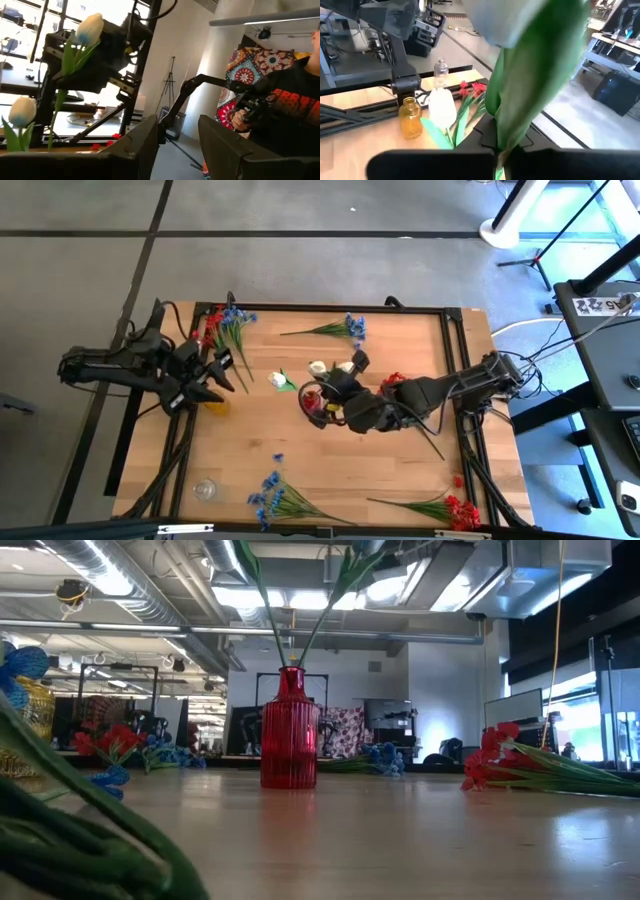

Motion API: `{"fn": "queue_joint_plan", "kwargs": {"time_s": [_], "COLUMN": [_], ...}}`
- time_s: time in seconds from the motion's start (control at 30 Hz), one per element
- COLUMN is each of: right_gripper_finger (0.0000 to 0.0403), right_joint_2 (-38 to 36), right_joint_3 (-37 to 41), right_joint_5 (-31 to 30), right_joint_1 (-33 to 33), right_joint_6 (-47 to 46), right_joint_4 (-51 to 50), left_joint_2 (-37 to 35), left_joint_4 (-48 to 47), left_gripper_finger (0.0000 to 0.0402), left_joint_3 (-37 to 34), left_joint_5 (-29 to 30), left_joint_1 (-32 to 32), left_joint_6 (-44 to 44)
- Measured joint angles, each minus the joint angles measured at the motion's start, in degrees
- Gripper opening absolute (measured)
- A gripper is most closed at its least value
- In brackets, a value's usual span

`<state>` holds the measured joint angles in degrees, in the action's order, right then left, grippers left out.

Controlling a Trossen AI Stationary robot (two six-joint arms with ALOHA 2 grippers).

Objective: Sort flowers into vase by color
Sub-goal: Put the white flower into the red vase

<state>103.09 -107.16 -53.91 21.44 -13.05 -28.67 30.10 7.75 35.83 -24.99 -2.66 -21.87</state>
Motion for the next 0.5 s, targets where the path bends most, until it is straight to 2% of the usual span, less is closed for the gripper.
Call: {"fn": "queue_joint_plan", "kwargs": {"time_s": [0.23,0.3,0.37,0.5], "right_gripper_finger": [0.0001,0.0001,0.0001,0.0001], "right_joint_2": [-0.4,-1.8,-3.8,-7.9], "right_joint_3": [1.0,5.5,11.4,20.3], "right_joint_5": [7.4,9.4,12.2,12.3], "right_joint_1": [0.2,0.2,0.2,-0.4], "right_joint_6": [7.2,8.2,9.1,10.4], "right_joint_4": [7.6,12.9,23.1,32.9], "left_joint_2": [-0.2,-0.2,-0.5,-0.9], "left_joint_4": [-0.3,-0.4,-0.4,-0.5], "left_gripper_finger": [0.0140,0.0140,0.0140,0.0140], "left_joint_3": [0.0,0.0,0.0,0.0], "left_joint_5": [0.0,0.0,-0.8,-1.6], "left_joint_1": [-0.2,-0.2,-0.2,-0.2], "left_joint_6": [0.5,0.6,0.6,-0.1]}}
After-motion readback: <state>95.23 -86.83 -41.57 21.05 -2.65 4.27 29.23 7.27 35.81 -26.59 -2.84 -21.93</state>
